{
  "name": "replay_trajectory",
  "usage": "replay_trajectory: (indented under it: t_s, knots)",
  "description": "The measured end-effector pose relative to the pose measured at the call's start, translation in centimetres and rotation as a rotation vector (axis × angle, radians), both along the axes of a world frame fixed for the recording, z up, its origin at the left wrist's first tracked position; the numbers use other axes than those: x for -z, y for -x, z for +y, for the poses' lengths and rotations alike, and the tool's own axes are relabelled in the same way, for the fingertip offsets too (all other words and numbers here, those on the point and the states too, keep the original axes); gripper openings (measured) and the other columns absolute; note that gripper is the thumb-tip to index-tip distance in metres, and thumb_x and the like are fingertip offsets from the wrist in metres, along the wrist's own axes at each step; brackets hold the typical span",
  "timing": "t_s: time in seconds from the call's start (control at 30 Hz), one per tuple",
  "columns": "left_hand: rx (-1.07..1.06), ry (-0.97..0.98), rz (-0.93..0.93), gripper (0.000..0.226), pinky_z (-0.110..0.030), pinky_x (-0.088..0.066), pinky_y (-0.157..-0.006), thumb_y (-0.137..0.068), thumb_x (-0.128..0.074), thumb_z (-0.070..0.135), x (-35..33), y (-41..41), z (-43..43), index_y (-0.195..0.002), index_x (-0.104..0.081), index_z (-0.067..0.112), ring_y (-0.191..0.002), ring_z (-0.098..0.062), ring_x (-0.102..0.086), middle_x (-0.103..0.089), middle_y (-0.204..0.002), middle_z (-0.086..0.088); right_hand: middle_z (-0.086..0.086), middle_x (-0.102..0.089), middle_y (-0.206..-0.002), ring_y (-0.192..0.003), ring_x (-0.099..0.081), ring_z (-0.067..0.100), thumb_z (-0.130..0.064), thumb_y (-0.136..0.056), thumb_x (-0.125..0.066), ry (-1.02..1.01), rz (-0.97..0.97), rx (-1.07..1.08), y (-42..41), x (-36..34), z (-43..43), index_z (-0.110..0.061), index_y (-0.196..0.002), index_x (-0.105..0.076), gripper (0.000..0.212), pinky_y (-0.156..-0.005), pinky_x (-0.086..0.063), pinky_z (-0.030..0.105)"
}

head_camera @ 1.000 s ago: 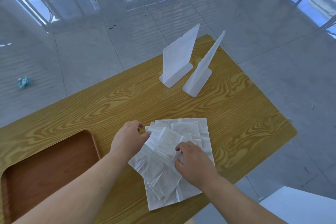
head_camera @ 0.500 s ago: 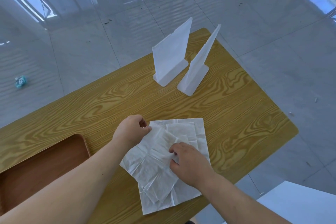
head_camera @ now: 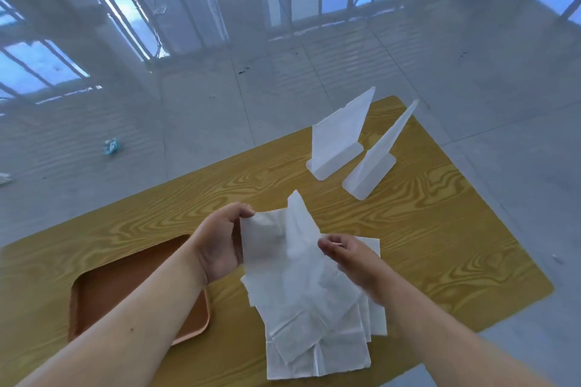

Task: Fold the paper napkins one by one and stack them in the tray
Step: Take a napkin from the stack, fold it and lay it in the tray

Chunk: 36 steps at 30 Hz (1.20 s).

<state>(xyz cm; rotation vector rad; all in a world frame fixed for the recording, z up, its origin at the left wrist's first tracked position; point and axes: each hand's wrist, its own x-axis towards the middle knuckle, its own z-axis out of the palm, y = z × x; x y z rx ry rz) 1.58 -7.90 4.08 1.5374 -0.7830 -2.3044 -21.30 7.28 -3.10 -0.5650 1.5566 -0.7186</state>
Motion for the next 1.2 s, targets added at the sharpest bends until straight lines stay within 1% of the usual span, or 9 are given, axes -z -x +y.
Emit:
replay_trajectory:
  t_s: [0.1,0.17,0.4,0.53,0.6,0.7,0.83,1.0,1.2]
  knots:
    - [-0.113,0.006,-0.007,0.011,-0.038,-0.052,-0.074,-0.087,-0.062,0.021,-1.2,-2.1,-1.1,-0.078,-0.067,0.015,-0.076,-0.024,-0.064,-0.064,-0.083,-0.006,0.000,-0.078,-0.115,-0.120,-0.066,0.011,-0.056,-0.079,-0.084,0.005,-0.234,-0.002,-0.9,-0.3,-1.7,-0.018,-0.117,-0.075,0.055,-0.117,-0.035,0.043]
    - [-0.147,0.003,-0.010,0.016,-0.036,-0.056,-0.072,-0.086,-0.062,0.024,-1.5,-3.6,-1.7,-0.090,-0.070,0.011,-0.076,-0.025,-0.068,-0.069,-0.087,-0.008,0.002,-0.076,-0.105,-0.110,-0.069,0.013,-0.044,-0.069,-0.093,0.028,-0.349,0.031,-2.0,-0.7,-2.8,-0.014,-0.117,-0.071,0.060,-0.116,-0.035,0.043]
    - [-0.202,-0.090,0.123,0.032,-0.040,-0.063,-0.074,-0.088,-0.056,0.026,-1.5,-10.3,-2.2,-0.090,-0.078,0.003,-0.080,-0.031,-0.076,-0.077,-0.090,-0.013,0.006,-0.056,-0.143,-0.137,-0.050,0.021,-0.045,-0.074,-0.087,0.134,-0.335,-0.073,-7.9,-2.8,-8.2,-0.018,-0.152,-0.039,0.096,-0.117,-0.031,0.041]
    - [-0.193,-0.094,0.182,0.025,-0.042,-0.061,-0.079,-0.086,-0.062,0.023,-2.7,-13.7,-1.9,-0.105,-0.066,0.008,-0.086,-0.033,-0.073,-0.074,-0.098,-0.015,0.003,-0.035,-0.165,-0.148,-0.031,0.016,-0.043,-0.094,-0.073,0.138,-0.419,-0.179,-11.7,-3.8,-10.6,-0.022,-0.160,-0.029,0.082,-0.126,-0.012,0.047]
    - [-0.186,-0.097,0.196,0.032,-0.045,-0.058,-0.090,-0.084,-0.065,0.022,-3.3,-15.8,-1.9,-0.112,-0.066,0.006,-0.095,-0.036,-0.071,-0.073,-0.106,-0.017,-0.006,-0.043,-0.162,-0.151,-0.030,0.013,-0.041,-0.099,-0.068,0.108,-0.470,-0.247,-14.0,-4.2,-12.0,-0.030,-0.156,-0.039,0.065,-0.127,-0.006,0.051]
    - [-0.227,-0.096,0.203,0.046,-0.048,-0.046,-0.112,-0.086,-0.063,0.022,-4.0,-19.0,-2.3,-0.127,-0.063,0.001,-0.116,-0.039,-0.063,-0.066,-0.125,-0.020,-0.014,-0.066,-0.141,-0.136,-0.051,0.007,-0.041,-0.097,-0.069,0.063,-0.531,-0.375,-17.4,-4.9,-13.5,-0.029,-0.143,-0.058,0.049,-0.121,-0.018,0.046]
    - [-0.313,-0.063,0.207,0.042,-0.046,-0.061,-0.091,-0.089,-0.055,0.022,-4.4,-23.0,-2.9,-0.116,-0.073,-0.004,-0.104,-0.039,-0.073,-0.075,-0.113,-0.020,0.003,-0.075,-0.124,-0.114,-0.070,0.017,-0.030,-0.090,-0.081,0.038,-0.657,-0.465,-21.3,-5.4,-14.0,-0.016,-0.127,-0.073,0.041,-0.098,-0.054,0.034]
    - [-0.408,-0.027,0.193,0.041,-0.044,-0.059,-0.090,-0.085,-0.064,0.034,-3.7,-26.7,-3.0,-0.109,-0.074,0.003,-0.097,-0.035,-0.074,-0.074,-0.101,-0.015,0.022,-0.060,-0.146,-0.132,-0.060,0.036,-0.016,-0.092,-0.075,0.013,-0.740,-0.319,-24.4,-5.3,-12.9,0.002,-0.139,-0.061,0.053,-0.107,-0.051,0.046]
    - [-0.346,-0.032,0.266,0.097,-0.050,-0.053,-0.107,-0.080,-0.058,0.086,-1.1,-29.0,-0.1,-0.142,-0.066,0.012,-0.134,-0.041,-0.061,-0.063,-0.147,-0.021,0.017,-0.067,-0.140,-0.120,-0.068,0.033,-0.019,-0.098,-0.070,0.007,-0.738,-0.104,-25.1,-6.6,-12.9,-0.009,-0.136,-0.067,0.039,-0.100,-0.057,0.049]
